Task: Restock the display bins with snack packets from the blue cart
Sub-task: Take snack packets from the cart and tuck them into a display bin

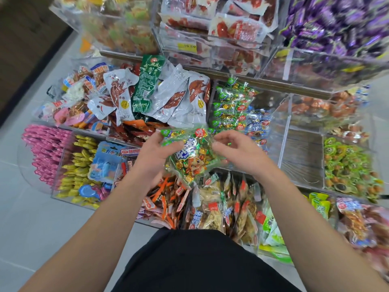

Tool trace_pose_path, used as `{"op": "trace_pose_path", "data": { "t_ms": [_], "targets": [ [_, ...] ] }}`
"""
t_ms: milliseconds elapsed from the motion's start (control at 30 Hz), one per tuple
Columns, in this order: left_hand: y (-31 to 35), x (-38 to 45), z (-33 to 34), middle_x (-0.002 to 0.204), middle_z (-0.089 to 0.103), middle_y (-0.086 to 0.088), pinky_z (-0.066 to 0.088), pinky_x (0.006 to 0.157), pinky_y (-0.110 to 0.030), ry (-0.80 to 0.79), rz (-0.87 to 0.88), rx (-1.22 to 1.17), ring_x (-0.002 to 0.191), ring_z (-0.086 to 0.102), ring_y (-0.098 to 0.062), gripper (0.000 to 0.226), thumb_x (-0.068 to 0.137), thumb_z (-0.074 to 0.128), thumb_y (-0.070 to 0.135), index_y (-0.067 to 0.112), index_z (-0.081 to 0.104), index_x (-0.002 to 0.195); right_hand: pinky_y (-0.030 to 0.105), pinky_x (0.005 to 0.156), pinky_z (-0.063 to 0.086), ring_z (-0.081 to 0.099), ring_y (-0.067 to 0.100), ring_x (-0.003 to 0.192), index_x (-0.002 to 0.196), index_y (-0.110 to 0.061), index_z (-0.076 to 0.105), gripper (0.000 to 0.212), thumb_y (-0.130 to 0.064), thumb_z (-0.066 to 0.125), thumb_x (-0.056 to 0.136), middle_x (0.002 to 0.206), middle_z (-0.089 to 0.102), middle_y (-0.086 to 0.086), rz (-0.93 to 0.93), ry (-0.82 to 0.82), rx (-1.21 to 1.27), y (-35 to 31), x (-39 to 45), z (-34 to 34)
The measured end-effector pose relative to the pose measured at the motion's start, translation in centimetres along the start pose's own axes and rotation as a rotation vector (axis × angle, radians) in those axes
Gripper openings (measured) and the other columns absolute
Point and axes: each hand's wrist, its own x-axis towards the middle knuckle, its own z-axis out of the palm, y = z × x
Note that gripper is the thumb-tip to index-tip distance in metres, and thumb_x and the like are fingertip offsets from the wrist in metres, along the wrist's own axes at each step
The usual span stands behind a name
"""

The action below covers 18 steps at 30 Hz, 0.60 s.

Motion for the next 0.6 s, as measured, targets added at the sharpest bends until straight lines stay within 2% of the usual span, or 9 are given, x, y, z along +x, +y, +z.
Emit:
{"op": "trace_pose_path", "data": {
  "t_ms": [100,167,233,267,300,367,433,533,600],
  "targets": [
    [0.1,0.0,1.0,0.124,0.048,0.037,0.041,0.106,-0.059,-0.036,0.087,0.128,0.123,0.048,-0.003,0.056,0.082,0.081,0.027,0.026,0.056,0.133,0.022,0.068,0.048,0.061,0.002,0.079,0.105,-0.031,0.060,0.044,-0.058,0.072,0.074,0.092,0.062,-0.013,0.018,-0.037,-0.066,-0.5,-0.1,0.2],
    [-0.1,0.0,1.5,0.099,0.055,0.050,0.046,0.088,-0.035,-0.064,0.149,0.196,0.096,0.053,0.025,0.034,0.086,0.078,0.023,0.035,0.059,0.111,0.028,0.059,0.043,0.051,0.008,0.060,0.085,-0.025,0.059,0.027,-0.042,0.078,0.078,0.073,0.053,-0.008,0.046,-0.080,0.061,-0.1,-0.5,0.0],
    [-0.2,0.1,1.8,0.080,0.054,0.056,0.038,0.078,-0.025,-0.093,0.173,0.238,0.079,0.048,0.035,0.029,0.088,0.076,0.022,0.038,0.055,0.102,0.026,0.055,0.041,0.045,0.007,0.053,0.072,-0.021,0.057,0.026,-0.032,0.079,0.080,0.061,0.046,-0.009,0.064,-0.114,0.137,0.5,-0.7,-0.3],
    [-0.2,0.1,2.0,0.088,0.057,0.054,0.039,0.087,-0.030,-0.103,0.171,0.226,0.087,0.048,0.033,0.032,0.089,0.075,0.026,0.033,0.057,0.114,0.023,0.052,0.041,0.045,0.006,0.050,0.068,-0.022,0.056,0.027,-0.027,0.080,0.081,0.057,0.046,-0.011,0.060,-0.097,0.162,0.9,-0.9,-0.5],
    [-0.2,0.2,2.0,0.111,0.059,0.047,0.034,0.099,-0.034,-0.084,0.155,0.201,0.104,0.048,0.024,0.048,0.090,0.074,0.031,0.024,0.054,0.133,0.019,0.050,0.042,0.046,0.005,0.049,0.066,-0.020,0.056,0.028,-0.022,0.080,0.081,0.055,0.048,-0.011,0.050,-0.050,0.182,1.3,-1.0,-0.9],
    [-0.3,0.7,1.7,0.157,0.039,0.012,0.027,0.111,-0.046,0.008,0.099,0.127,0.140,0.035,-0.009,0.080,0.090,0.071,0.042,0.012,0.033,0.154,0.015,0.050,0.043,0.053,0.003,0.052,0.070,-0.018,0.062,0.021,-0.016,0.080,0.081,0.058,0.057,-0.012,0.045,0.099,0.243,2.2,-1.3,-2.1],
    [-0.3,0.9,1.2,0.167,0.020,0.002,0.021,0.117,-0.058,0.082,0.039,0.046,0.151,0.021,-0.022,0.090,0.090,0.070,0.045,0.016,0.019,0.159,0.017,0.055,0.045,0.058,0.002,0.058,0.076,-0.021,0.067,0.014,-0.014,0.078,0.081,0.063,0.063,-0.014,0.061,0.278,0.315,3.3,-1.5,-3.8],
    [-0.4,1.1,0.2,0.168,0.017,0.001,0.017,0.117,-0.059,0.138,-0.006,-0.030,0.152,0.018,-0.024,0.091,0.091,0.072,0.038,0.018,0.015,0.160,0.032,0.064,0.048,0.060,0.009,0.064,0.078,-0.021,0.069,0.014,-0.011,0.079,0.079,0.069,0.067,-0.007,0.079,0.449,0.279,4.9,-1.2,-5.6],
    [-0.5,1.2,-0.3,0.166,0.021,0.000,0.024,0.114,-0.058,0.173,-0.026,-0.073,0.151,0.020,-0.026,0.089,0.091,0.072,0.033,0.018,0.018,0.159,0.034,0.067,0.049,0.061,0.013,0.065,0.078,-0.021,0.067,0.017,-0.010,0.080,0.077,0.071,0.069,-0.004,0.105,0.468,0.183,5.7,-0.5,-5.3]
  ]
}}
